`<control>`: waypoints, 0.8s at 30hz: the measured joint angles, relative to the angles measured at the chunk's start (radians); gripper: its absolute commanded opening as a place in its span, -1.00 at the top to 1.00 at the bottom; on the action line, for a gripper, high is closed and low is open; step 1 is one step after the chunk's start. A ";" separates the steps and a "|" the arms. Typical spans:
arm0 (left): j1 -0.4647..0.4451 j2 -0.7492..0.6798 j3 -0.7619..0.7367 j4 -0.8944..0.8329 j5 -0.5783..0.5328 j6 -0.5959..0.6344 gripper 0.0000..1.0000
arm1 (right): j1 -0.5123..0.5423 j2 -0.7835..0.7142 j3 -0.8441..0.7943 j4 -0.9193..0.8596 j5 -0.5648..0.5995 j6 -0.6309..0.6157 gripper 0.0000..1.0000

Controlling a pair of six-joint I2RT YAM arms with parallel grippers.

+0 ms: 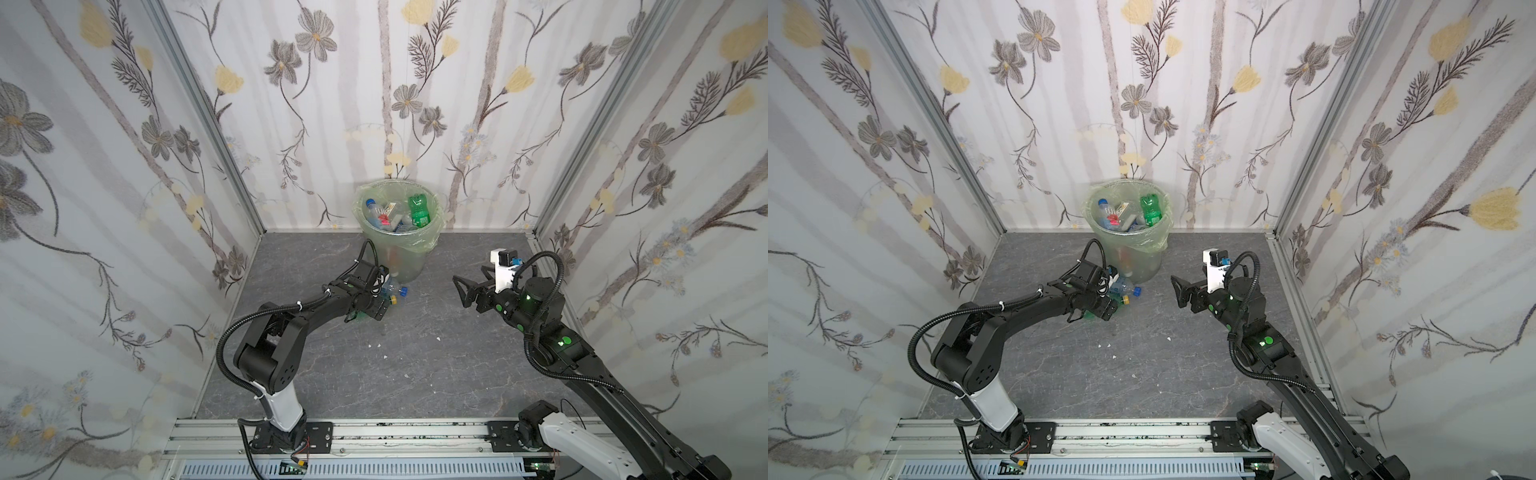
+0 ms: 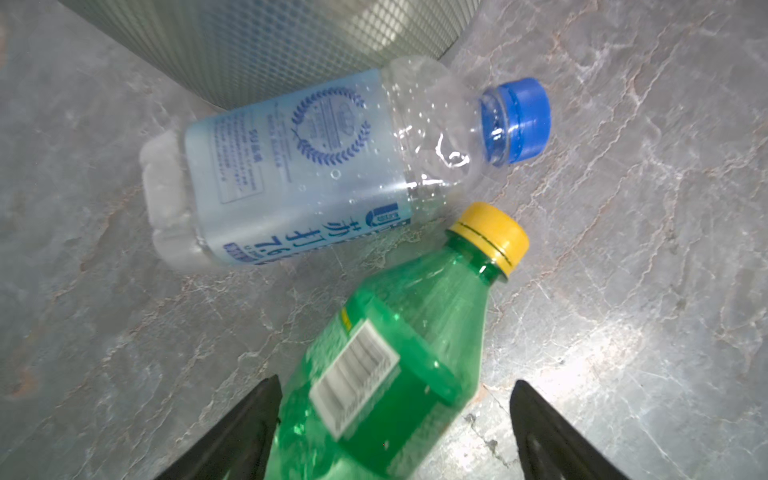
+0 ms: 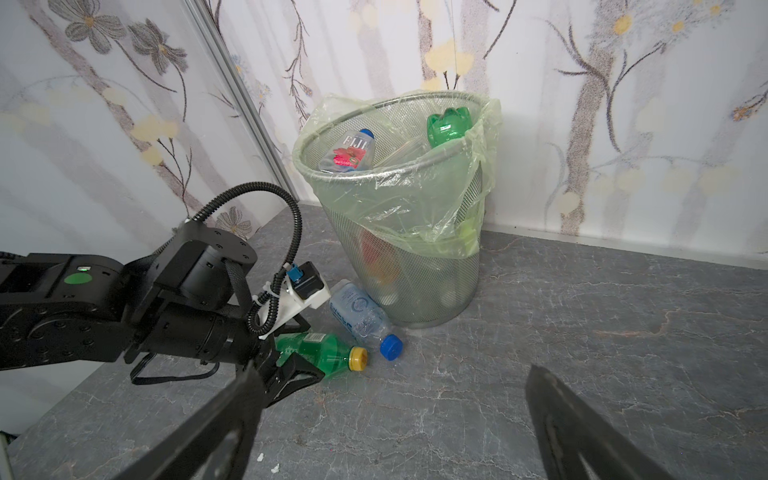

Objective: Throw the plastic bottles in the bin
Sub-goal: 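Withdraw the right gripper while the left gripper grasps the green Sprite bottle, then lift the Sprite bottle upright with the left gripper and release it into the wastebasket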

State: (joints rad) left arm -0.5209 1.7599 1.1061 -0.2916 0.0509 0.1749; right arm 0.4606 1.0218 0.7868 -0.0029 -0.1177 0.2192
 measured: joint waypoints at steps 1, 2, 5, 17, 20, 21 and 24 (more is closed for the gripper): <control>-0.001 0.004 -0.001 0.000 0.007 0.002 -0.68 | -0.001 -0.003 -0.002 0.000 0.000 0.000 -0.97; -0.002 0.005 -0.006 0.003 0.016 0.002 -0.67 | -0.002 -0.005 -0.005 0.002 0.000 0.000 -0.97; -0.013 -0.008 -0.033 0.008 0.044 0.002 -0.67 | -0.003 -0.008 -0.013 0.005 0.000 0.000 -0.97; -0.056 -0.062 -0.157 0.040 0.078 -0.100 -0.47 | -0.005 -0.003 -0.016 0.014 -0.004 0.008 -0.96; -0.064 -0.059 -0.163 0.075 0.040 -0.156 -0.28 | -0.005 -0.003 -0.019 0.013 -0.006 0.008 -0.96; -0.068 -0.059 -0.166 0.086 0.029 -0.167 -0.23 | -0.005 -0.003 -0.019 0.013 -0.006 0.008 -0.96; -0.080 -0.060 -0.175 0.115 0.015 -0.205 -0.10 | -0.005 -0.006 -0.021 0.013 -0.006 0.010 -0.96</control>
State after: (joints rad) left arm -0.6014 1.7000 0.9314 -0.1764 0.0658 -0.0303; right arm 0.4561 1.0161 0.7662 0.0101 -0.1234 0.2291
